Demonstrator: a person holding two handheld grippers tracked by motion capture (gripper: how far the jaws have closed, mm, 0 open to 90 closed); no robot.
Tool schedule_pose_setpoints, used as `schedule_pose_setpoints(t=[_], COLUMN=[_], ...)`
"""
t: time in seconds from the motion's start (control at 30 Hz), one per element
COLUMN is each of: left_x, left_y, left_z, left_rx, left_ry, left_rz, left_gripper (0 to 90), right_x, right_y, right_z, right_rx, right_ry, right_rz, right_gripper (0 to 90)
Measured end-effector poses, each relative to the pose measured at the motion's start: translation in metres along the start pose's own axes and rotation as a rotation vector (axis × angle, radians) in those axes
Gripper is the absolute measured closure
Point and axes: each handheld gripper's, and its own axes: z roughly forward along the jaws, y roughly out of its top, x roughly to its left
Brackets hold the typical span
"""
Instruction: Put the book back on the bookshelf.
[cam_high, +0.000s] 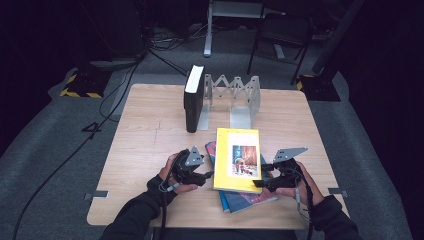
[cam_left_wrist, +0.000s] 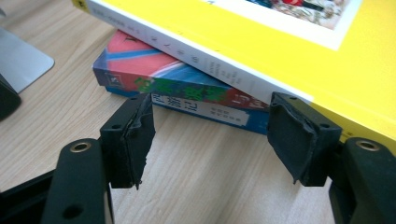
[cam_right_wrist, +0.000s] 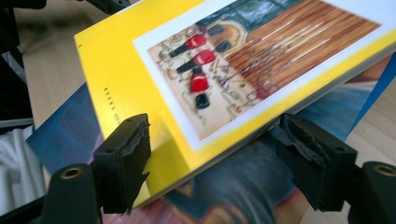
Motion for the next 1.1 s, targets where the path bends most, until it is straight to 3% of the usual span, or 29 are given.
schedule_pose_setpoints(t=[0.23,0.47,0.63,0.83,0.93,1.0,1.07,1.1], left_x=[0.002,0.002,-0.005,-0.009,-0.01,-0.007,-0.003,0.0], left_y=[-0.001,-0.005,-0.007,-0.004,-0.002,-0.002,-0.001,-0.001], left_z=[0.003,-0.001,-0.003,-0.001,0.002,0.003,0.007,0.008], left_rx=[0.019,-0.004,-0.007,-0.005,0.008,0.009,0.02,0.02], left_ry=[0.009,-0.087,-0.127,-0.105,-0.041,-0.017,0.038,0.04], left_rz=[0.004,-0.014,0.004,0.037,0.063,0.052,0.041,0.032], left_gripper=[32.0,46.6,46.6,38.0,37.5,37.4,37.5,37.4], right_x=[-0.006,-0.004,0.0,-0.004,-0.011,-0.013,-0.016,-0.016], right_y=[0.007,0.008,0.006,0.009,0.015,0.018,0.021,0.022], right_z=[0.005,0.004,-0.001,0.002,0.006,0.008,0.01,0.011], right_rx=[-0.002,0.0,0.007,-0.007,-0.018,-0.025,-0.028,-0.031], right_ry=[0.001,0.004,0.014,-0.013,-0.028,-0.029,-0.031,-0.031], right_rz=[-0.008,-0.042,-0.072,-0.063,-0.049,-0.047,-0.046,-0.051], right_gripper=[25.6,30.7,33.1,32.6,32.4,32.5,32.5,32.8])
